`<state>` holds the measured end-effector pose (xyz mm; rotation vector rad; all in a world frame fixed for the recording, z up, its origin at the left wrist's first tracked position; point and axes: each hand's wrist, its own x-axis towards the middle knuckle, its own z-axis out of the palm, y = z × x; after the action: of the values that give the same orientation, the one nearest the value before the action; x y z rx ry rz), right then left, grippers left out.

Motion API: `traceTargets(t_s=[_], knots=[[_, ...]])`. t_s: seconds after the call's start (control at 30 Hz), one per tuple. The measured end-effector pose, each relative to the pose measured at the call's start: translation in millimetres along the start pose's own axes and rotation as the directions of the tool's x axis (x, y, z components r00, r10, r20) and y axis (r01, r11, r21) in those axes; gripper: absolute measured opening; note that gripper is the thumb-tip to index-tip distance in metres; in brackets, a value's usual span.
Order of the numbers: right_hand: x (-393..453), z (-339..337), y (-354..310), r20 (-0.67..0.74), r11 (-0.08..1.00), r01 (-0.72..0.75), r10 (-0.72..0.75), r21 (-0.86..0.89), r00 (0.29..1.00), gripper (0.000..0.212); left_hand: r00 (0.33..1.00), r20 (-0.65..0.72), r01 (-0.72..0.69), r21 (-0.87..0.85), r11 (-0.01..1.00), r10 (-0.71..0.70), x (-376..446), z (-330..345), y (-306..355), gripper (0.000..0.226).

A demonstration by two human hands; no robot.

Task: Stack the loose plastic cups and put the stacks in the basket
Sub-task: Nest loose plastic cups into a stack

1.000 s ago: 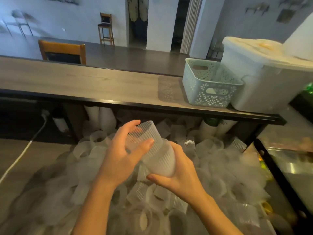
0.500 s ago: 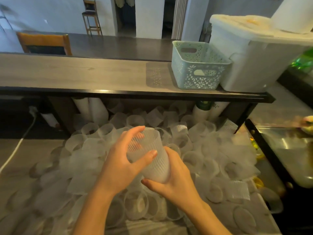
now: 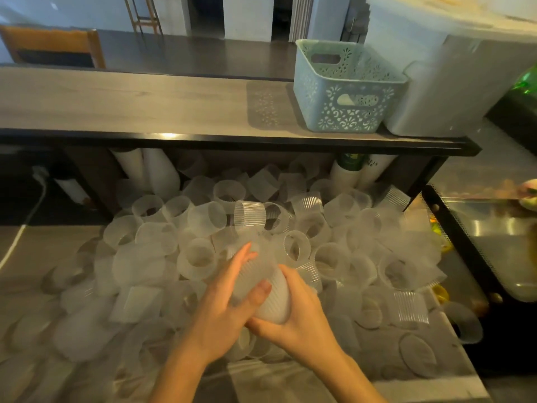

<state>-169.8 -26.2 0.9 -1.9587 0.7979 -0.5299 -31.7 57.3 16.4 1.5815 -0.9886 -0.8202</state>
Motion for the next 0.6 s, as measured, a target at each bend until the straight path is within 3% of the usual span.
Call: traceTargets(t_s=[0.07, 0.17, 0.27, 0.43, 0.6], knots=[[-4.3, -2.0, 9.2, -0.027, 0.999, -0.035, 0.034, -0.008, 0.999, 0.076, 0.998, -0.052, 0.016, -0.081, 0.997, -0.021, 2.0, 6.9, -7.3, 0.088], [-14.1, -18.7, 25.4, -0.147, 0.995, -0.099, 0.101, 0.021, 0.984, 0.076, 0.951, -0.306, -0.009, -0.148, 0.989, -0.037, 0.2, 2.6, -19.3, 0.075], [-24.8, -40.1, 42.9, -0.256, 0.985, -0.166, 0.174, 0.05, 0.951, 0.076, 0.878, -0.478, 0.038, 0.01, 0.999, -0.029, -7.9, -10.2, -36.5, 0.054], [-26.9, -45.6, 51.7, -0.241, 0.985, -0.166, 0.171, 0.039, 0.955, 0.074, 0.89, -0.426, 0.07, 0.483, 0.873, 0.164, -1.1, 6.8, -50.2, 0.067], [-23.3, -40.9, 45.8, -0.196, 0.989, -0.137, 0.145, 0.056, 0.97, 0.072, 0.907, -0.384, 0.116, 0.626, 0.771, 0.174, 57.9, 25.8, -42.1, 0.085]])
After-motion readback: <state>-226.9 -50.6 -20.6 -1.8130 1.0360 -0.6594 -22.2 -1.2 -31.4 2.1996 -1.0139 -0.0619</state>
